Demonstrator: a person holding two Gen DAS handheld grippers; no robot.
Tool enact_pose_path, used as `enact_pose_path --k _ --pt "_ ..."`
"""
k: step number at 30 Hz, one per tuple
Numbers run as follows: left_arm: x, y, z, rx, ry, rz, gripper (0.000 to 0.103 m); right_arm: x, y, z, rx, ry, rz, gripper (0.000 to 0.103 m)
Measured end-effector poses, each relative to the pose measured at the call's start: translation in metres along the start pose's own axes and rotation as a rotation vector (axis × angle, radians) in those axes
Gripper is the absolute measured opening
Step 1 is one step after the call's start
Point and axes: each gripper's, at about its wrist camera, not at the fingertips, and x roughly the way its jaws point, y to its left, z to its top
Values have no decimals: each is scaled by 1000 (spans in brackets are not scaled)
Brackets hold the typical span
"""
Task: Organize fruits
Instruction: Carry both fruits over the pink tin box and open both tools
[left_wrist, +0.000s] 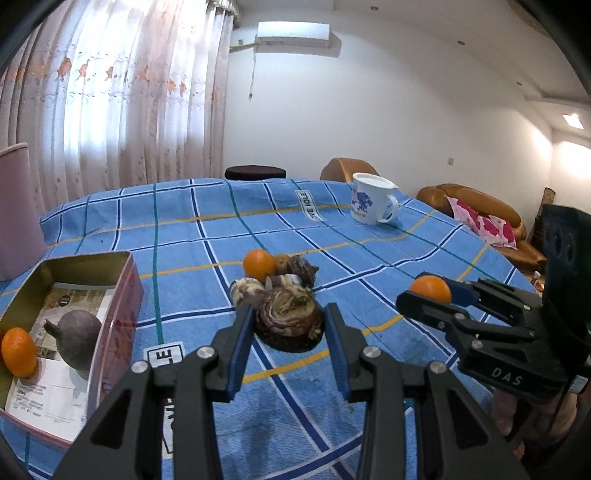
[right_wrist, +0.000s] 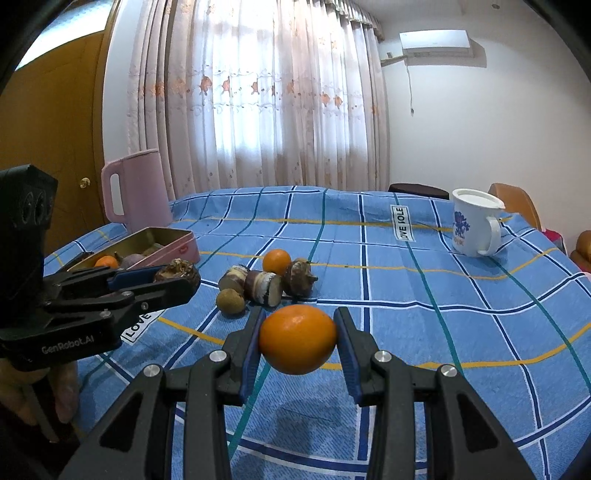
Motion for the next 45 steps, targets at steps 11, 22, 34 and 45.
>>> enact_pose_path --k 11,22,34,45 --pt "-5 1 0 3 -30 19 40 -8 1 -1 -15 -54 -2 40" --pt "-17 1 2 10 -77 56 40 -14 1 -1 -16 -93 -7 40" --pt "-34 20 11 -19 -90 123 40 -13 14 19 -33 -78 35 40" --pt "-64 70 16 -78 -97 240 40 -2 63 77 -92 -114 205 40"
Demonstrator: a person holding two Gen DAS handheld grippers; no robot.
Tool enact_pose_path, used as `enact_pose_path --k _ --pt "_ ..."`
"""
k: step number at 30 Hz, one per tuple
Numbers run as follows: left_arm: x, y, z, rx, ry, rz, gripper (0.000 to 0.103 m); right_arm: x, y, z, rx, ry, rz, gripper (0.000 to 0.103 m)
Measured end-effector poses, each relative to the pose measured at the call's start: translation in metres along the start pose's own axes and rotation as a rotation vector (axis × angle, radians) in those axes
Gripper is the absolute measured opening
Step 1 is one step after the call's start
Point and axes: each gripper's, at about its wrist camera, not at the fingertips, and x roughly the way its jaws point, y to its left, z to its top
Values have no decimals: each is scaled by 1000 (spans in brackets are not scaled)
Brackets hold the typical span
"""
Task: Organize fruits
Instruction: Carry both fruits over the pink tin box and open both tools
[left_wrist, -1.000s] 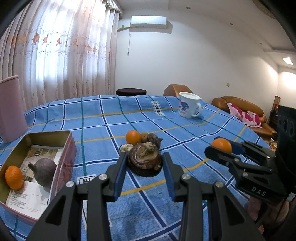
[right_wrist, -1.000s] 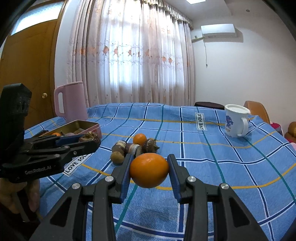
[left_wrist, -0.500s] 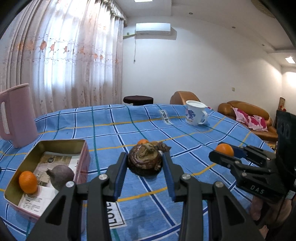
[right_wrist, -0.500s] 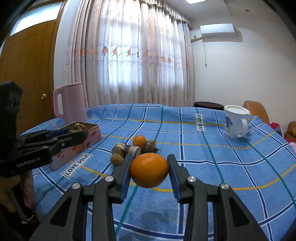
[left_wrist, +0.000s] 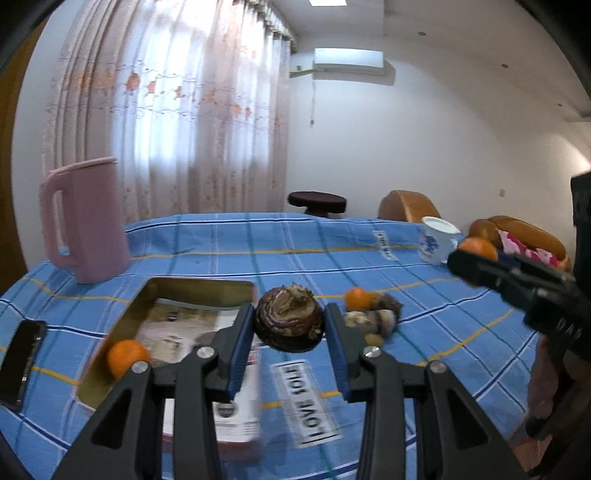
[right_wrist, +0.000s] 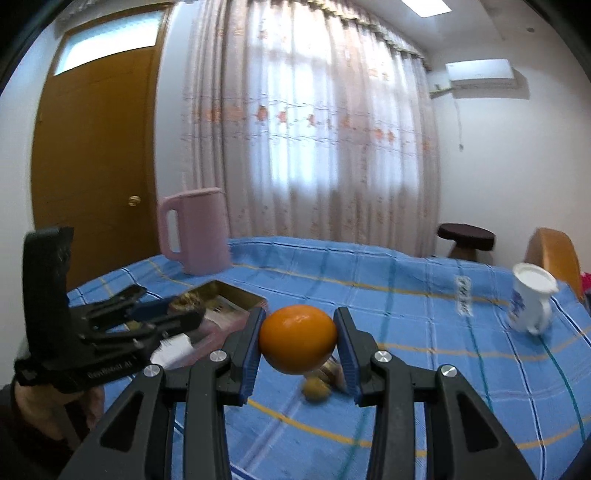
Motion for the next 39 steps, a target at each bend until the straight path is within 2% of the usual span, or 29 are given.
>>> enact_pose_path --k 3,9,20,27,39 --pt "-2 13 2 7 6 40 40 17 17 13 -24 7 43 40" --pt "-3 54 0 -54 28 91 40 55 55 25 -86 37 112 40" --pt "-4 101 -12 -122 59 149 40 110 104 14 -110 116 201 40" --pt "3 112 -20 -137 89 151 40 131 115 -4 -117 182 217 40" --pt "16 113 -28 -133 149 131 40 143 124 -22 -149 247 209 40"
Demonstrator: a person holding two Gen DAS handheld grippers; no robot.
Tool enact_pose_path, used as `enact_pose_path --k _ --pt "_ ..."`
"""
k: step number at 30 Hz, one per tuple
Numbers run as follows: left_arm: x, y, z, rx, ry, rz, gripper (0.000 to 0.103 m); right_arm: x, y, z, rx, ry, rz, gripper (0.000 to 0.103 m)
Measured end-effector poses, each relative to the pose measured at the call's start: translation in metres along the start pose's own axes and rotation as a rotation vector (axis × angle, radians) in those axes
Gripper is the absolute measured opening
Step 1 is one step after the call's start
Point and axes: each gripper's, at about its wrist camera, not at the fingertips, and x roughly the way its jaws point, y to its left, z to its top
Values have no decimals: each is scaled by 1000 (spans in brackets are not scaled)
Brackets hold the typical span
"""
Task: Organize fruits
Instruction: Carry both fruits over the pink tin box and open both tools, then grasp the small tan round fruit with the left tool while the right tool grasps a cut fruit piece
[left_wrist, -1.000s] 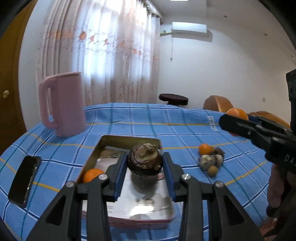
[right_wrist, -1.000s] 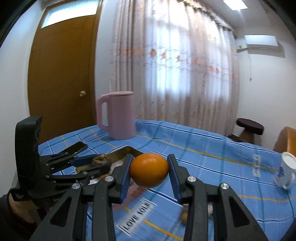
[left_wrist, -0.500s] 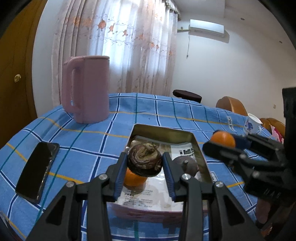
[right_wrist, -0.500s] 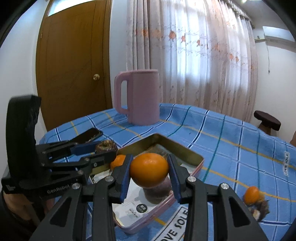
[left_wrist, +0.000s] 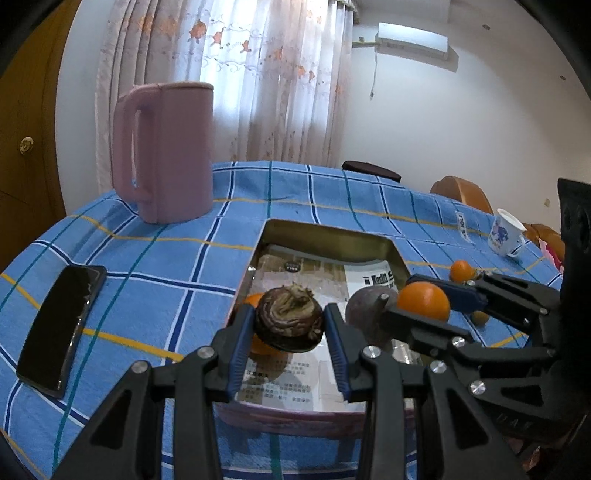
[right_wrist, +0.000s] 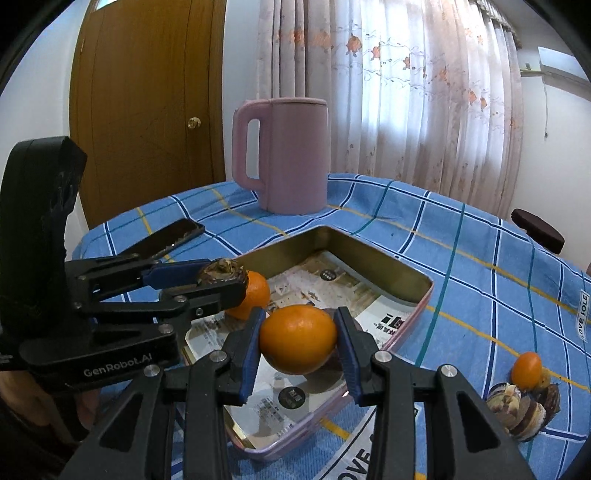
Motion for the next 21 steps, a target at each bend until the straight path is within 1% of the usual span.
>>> enact_pose_path --k 5,8,11,12,13,14,15,16,18,21 --pt "5 0 -2 2 21 0 40 4 2 0 -6 25 3 40" --pt "6 -1 -3 6 24 12 42 11 2 -1 -12 65 11 40" --pt "3 -2 -1 7 17 44 51 10 4 -2 -24 68 5 43" --pt "0 -1 0 0 13 36 55 8 2 -3 -23 68 -2 45" --pt "-3 -1 2 -11 5 24 62 5 1 -4 -24 63 -13 45" --pt "-6 -1 3 -16 -7 19 66 0 0 -5 -26 49 -25 45" --pt "-10 -4 4 -16 -22 21 74 -9 -5 -6 -25 33 -34 45" --pt "-16 -9 7 -7 -48 20 80 -14 -7 -6 -22 25 -39 45" --pt "-22 -20 10 6 -68 -8 81 -33 -19 -8 0 -2 -62 46" --pt "-23 -41 14 32 -72 -55 81 -61 -42 -13 51 -37 -111 47"
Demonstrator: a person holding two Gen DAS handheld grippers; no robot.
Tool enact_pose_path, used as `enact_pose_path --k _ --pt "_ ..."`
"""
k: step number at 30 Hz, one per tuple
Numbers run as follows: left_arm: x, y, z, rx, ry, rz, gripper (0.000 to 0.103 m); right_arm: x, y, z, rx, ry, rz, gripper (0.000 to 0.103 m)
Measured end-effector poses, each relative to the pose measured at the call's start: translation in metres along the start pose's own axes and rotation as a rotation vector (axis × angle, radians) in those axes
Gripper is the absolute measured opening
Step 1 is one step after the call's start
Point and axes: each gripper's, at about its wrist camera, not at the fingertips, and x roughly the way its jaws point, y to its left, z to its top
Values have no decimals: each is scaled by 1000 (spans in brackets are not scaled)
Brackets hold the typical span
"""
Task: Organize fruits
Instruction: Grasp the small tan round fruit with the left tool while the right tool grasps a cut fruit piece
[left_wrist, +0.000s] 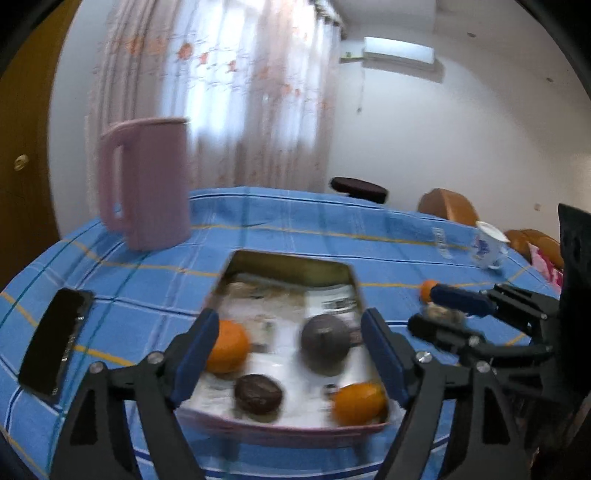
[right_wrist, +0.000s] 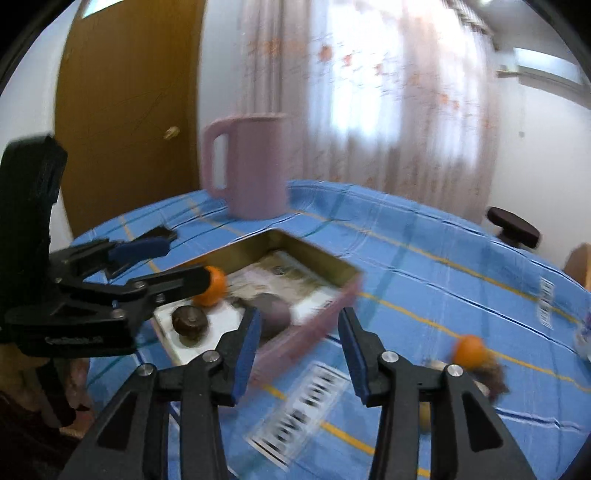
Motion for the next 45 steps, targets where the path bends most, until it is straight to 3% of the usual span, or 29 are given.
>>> enact_pose_path --k 3,8,16,27,32,41,45 --pt "6 -29 2 51 11 -39 81 -21 -29 -10 50 -12 -84 61" --pt "29 -74 2 101 62 -114 81 -36 -84 -31 219 14 -234 62" --pt "73 -112 2 147 117 -103 81 -5 -124 -46 393 140 -208 61" --pt "74 -106 4 136 111 -114 82 27 -133 -52 488 252 -136 37" --pt "74 -110 3 157 124 -127 81 26 -129 -49 464 234 -131 36" --pt "83 -132 -2 177 187 -189 79 -26 -131 -57 376 128 -290 36" --pt "91 -151 -7 205 242 -223 58 -40 -143 -63 391 112 -313 36"
